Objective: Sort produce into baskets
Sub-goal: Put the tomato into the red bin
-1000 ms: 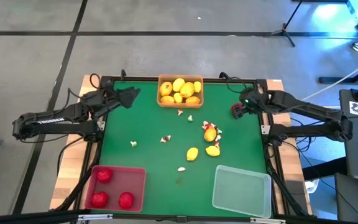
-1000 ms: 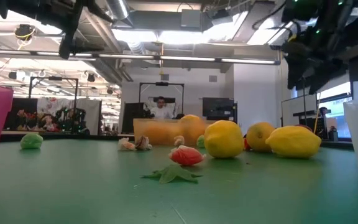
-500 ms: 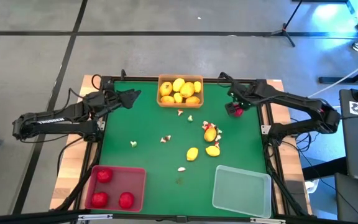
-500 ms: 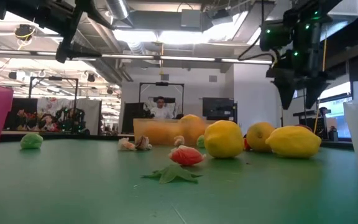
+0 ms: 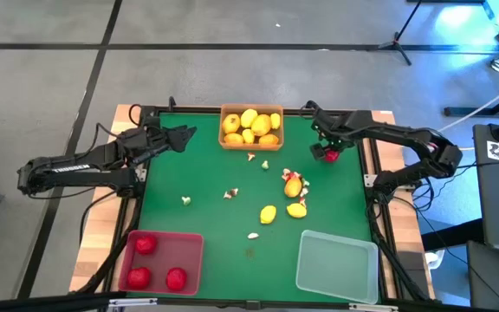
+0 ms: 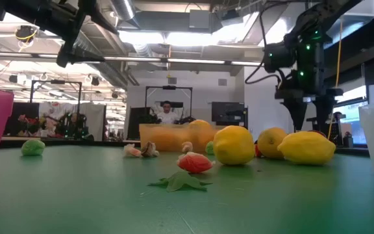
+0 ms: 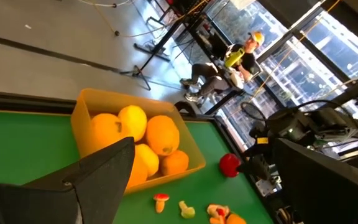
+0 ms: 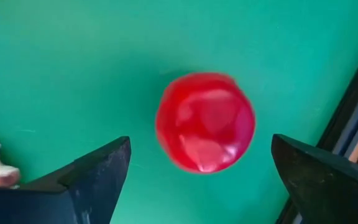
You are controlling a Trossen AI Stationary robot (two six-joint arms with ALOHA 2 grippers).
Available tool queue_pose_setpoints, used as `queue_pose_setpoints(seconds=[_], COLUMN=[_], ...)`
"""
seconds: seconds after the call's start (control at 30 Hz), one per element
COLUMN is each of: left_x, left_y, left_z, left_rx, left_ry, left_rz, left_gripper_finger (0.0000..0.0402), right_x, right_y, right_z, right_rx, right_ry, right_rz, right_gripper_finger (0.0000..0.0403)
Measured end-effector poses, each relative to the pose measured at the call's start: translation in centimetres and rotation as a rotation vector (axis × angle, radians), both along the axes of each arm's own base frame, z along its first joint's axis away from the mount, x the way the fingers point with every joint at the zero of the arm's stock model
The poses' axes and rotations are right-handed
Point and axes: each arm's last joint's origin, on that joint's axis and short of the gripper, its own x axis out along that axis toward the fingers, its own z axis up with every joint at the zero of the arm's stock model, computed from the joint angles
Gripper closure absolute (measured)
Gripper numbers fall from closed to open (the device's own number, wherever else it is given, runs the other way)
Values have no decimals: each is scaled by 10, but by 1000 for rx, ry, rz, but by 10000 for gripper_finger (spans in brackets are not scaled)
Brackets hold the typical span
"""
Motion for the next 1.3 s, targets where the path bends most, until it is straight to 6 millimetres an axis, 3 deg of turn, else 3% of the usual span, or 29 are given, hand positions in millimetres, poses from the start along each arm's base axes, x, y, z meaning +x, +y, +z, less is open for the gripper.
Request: queue_pose_setpoints(seconds=[0.27,0.47,0.97,1.3], left_x=[0,0,0,0], left_y=[0,0,0,0], left_z=[-1,-1,0,-1], left_rx=[-9,-15,-28,-29], left_ry=[5,-1,-20,-18], left_rz=[2,3,6,7], left_gripper_finger=[25,25,25,25], right_x=[-13,-18,-21,-22], right_y=[-7,-16,-15,-14], right_z=[-35,-36,-37,-37], right_rx=[1,-8,66,73], right_ry=[-37,-66,-76,-65], right_rz=[-34,-49,-32,-33], right_gripper_finger=[17,17,22,157])
